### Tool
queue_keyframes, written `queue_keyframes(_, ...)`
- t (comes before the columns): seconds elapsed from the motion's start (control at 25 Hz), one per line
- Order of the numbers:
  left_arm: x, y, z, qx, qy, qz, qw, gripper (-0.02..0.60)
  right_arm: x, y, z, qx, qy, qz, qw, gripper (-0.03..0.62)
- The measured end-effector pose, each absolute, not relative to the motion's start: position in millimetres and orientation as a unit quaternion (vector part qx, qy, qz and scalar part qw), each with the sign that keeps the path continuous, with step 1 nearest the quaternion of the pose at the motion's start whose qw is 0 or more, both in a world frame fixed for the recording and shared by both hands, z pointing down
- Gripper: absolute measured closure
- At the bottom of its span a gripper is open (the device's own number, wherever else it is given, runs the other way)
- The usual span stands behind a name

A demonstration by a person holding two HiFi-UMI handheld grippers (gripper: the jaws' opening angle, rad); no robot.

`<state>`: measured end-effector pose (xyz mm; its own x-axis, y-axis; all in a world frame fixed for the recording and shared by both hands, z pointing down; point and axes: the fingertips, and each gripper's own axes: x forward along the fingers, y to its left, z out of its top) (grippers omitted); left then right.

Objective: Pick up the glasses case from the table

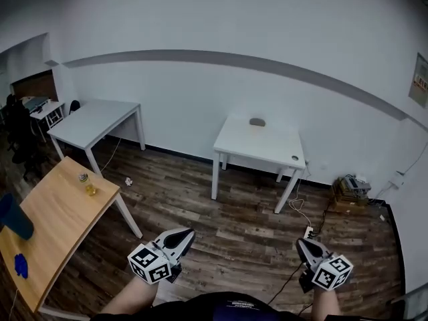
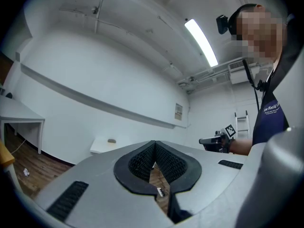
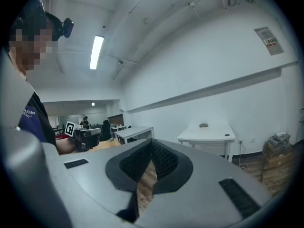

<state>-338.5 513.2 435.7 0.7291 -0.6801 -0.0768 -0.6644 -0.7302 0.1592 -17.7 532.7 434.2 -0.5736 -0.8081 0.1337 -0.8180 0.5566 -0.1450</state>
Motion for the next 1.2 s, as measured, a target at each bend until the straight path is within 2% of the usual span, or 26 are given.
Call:
queue_keyframes(0.4, -342, 438, 457, 0.919, -0.38, -0.062, 0.089, 0.58, -18, 443, 447, 0.448, -0.886, 0.11, 0.041, 0.595)
queue_keyframes(0.8, -224, 361, 427, 0.9, -0.428, -0.056, 0.061, 0.58, 84, 313, 430, 0.38, -0.92, 0.092, 0.028, 0.595)
queue_keyframes(1.2, -126, 294, 421, 0.894, -0.442, -0.043, 0.065, 0.58, 177, 229, 440, 0.359, -0.928, 0.099, 0.014, 0.595)
